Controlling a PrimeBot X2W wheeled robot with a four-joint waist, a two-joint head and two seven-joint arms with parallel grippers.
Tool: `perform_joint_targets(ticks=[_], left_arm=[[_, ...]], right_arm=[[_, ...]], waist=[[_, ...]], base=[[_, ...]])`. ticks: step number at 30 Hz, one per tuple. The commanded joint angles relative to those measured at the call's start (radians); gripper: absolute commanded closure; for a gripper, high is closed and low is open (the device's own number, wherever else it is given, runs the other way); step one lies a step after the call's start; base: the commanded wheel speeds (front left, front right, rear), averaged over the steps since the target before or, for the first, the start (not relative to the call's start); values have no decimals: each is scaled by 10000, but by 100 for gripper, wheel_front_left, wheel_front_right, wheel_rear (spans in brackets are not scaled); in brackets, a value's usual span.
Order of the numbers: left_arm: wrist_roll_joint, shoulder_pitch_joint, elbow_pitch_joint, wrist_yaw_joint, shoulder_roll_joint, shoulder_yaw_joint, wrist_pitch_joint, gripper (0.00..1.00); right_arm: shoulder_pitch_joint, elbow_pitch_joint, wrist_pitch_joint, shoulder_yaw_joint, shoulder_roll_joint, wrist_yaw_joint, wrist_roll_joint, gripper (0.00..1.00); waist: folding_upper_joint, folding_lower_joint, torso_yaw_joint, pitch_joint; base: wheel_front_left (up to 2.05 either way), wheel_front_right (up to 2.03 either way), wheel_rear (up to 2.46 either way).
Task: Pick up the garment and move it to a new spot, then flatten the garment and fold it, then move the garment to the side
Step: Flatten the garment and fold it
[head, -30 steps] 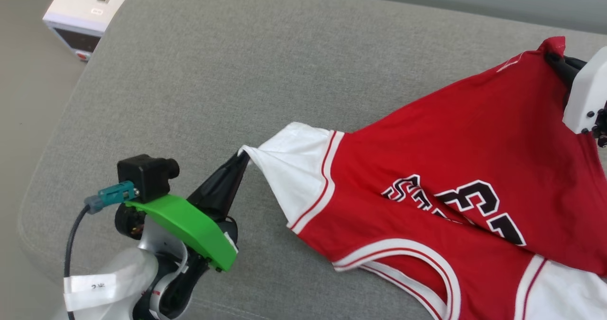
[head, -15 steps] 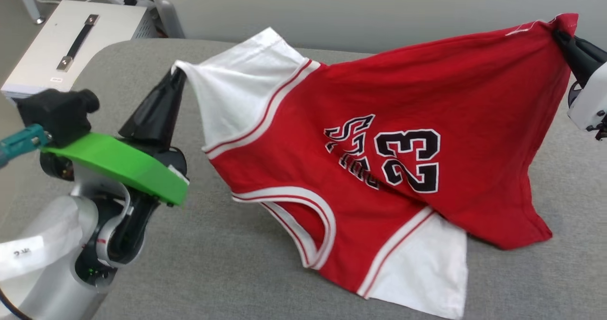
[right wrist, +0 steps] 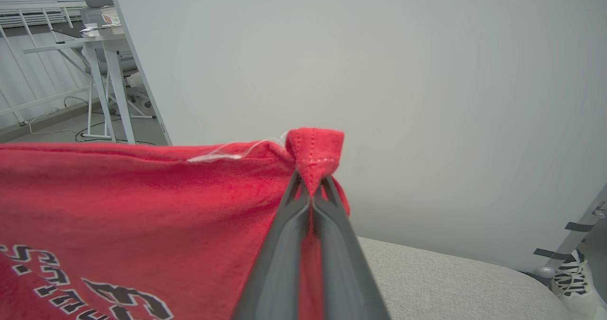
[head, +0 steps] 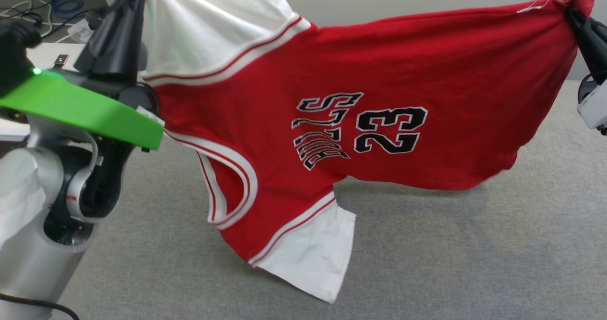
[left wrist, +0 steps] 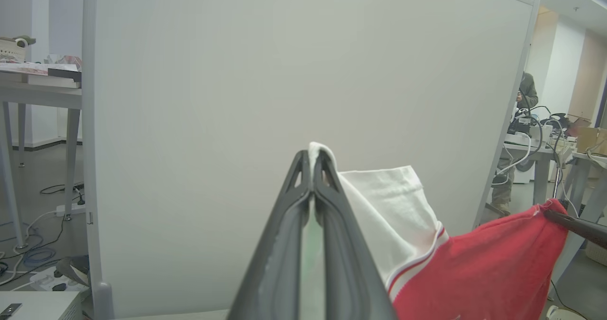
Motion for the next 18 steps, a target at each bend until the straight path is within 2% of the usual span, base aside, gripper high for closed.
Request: perform_joint_targets(ticks=[1,8,18], left_arm=[[185,-279,-60,54,84,86,-68,100],[712,-1155,-244,-19,551,170,153,100],[1535,-3149,47,-551,1095,290,379,100]], right_arm=[[178,-183,66,-119,99,-7,-83,100],[242,-1000,370,-682,416,-7,-271,100],[-655,-1671,548,-1160,722,-7,-609,100]], waist=[[0,0,-74,-43],[0,0,-252,218],[0,0,-415,1372]], base=[[0,0,0],[0,0,0],[0,0,0]])
